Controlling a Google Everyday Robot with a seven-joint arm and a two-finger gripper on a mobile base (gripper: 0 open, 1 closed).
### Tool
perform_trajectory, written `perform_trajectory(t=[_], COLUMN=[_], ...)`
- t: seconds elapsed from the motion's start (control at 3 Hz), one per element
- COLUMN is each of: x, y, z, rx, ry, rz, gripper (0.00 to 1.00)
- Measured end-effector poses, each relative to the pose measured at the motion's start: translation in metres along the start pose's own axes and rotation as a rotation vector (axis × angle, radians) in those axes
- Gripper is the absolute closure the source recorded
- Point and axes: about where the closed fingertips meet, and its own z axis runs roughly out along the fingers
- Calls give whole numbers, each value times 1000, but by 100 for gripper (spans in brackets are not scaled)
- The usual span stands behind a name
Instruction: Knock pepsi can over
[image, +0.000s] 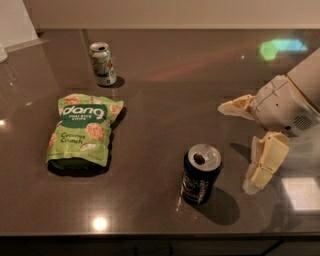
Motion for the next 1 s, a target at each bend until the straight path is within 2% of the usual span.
perform_trajectory(t=[0.33, 0.67, 1.0], x=[-12, -23, -31], y=[9, 18, 25], z=[13, 31, 43], rx=[-30, -63, -93], ry=[-98, -170, -206], rz=[-51, -90, -118], gripper=[0, 0, 0])
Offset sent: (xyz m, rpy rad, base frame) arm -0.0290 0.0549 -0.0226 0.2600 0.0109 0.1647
